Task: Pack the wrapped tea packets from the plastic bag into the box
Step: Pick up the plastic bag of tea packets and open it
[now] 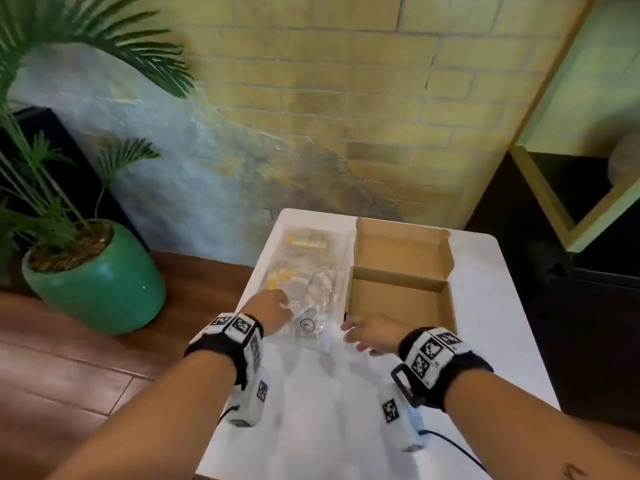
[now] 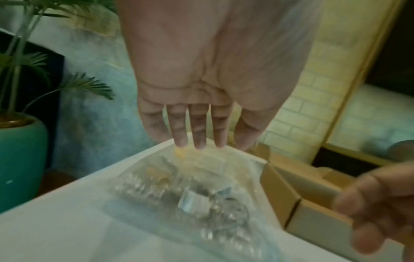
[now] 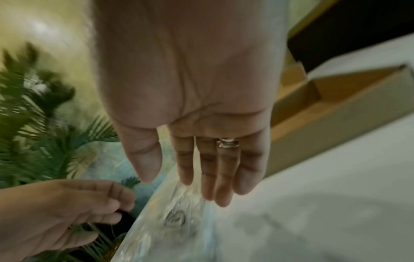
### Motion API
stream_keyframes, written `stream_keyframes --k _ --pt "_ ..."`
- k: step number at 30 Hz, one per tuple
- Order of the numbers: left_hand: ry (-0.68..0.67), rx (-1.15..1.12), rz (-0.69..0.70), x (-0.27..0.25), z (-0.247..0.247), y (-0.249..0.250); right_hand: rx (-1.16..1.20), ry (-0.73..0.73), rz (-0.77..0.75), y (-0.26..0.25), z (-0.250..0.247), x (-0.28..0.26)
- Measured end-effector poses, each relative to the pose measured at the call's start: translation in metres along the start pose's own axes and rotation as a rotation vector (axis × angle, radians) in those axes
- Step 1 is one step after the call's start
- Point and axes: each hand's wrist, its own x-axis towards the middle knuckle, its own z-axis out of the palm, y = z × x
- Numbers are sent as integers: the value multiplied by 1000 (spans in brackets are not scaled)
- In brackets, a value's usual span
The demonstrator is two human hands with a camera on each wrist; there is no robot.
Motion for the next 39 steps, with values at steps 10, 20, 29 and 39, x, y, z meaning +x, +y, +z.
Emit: stream_keyframes --k 10,20,29,39 --pt "-233 145 -68 -3 28 -24 363 25 237 -15 45 41" --pt "-260 236 -89 -13 35 -35 552 86 304 -16 68 57" --pt "-231 263 -63 -13 32 -32 153 240 207 -14 64 67" --pt "134 57 383 -10 2 18 -240 235 -333 -49 18 21"
